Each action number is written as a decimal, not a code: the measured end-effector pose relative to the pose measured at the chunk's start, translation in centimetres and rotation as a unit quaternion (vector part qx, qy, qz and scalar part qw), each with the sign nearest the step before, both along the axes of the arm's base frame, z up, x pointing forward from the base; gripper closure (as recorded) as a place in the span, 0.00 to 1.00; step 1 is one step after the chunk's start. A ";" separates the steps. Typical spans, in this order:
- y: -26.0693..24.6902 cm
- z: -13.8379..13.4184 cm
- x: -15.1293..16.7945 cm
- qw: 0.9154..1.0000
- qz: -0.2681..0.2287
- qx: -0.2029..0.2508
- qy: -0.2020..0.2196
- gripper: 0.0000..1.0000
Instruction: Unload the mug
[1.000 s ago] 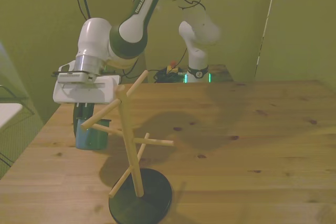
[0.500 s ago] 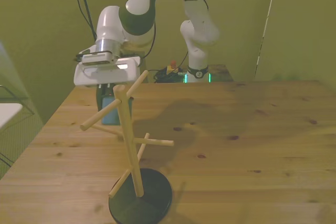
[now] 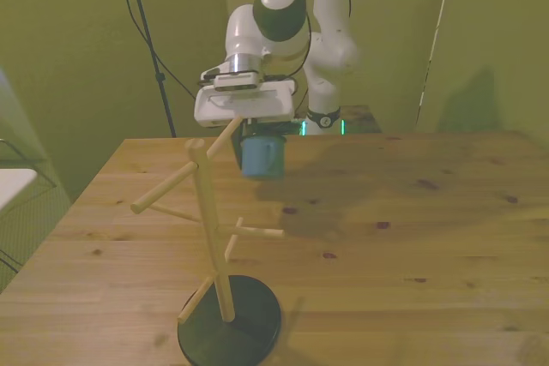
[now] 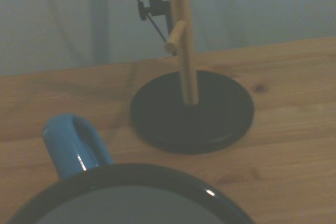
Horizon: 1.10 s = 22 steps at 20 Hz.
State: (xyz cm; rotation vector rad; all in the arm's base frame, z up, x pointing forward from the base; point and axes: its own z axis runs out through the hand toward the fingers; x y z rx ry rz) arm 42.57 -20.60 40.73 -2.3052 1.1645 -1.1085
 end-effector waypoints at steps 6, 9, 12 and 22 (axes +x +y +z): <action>5.5 -0.9 -3.1 0.999 -0.037 -0.013 0.032 1.00; 6.8 -2.3 -4.4 0.997 -0.051 -0.020 0.061 1.00; 7.9 -4.3 -6.1 0.993 -0.055 -0.023 0.106 1.00; 9.0 -0.9 -5.3 0.987 -0.058 -0.018 0.152 1.00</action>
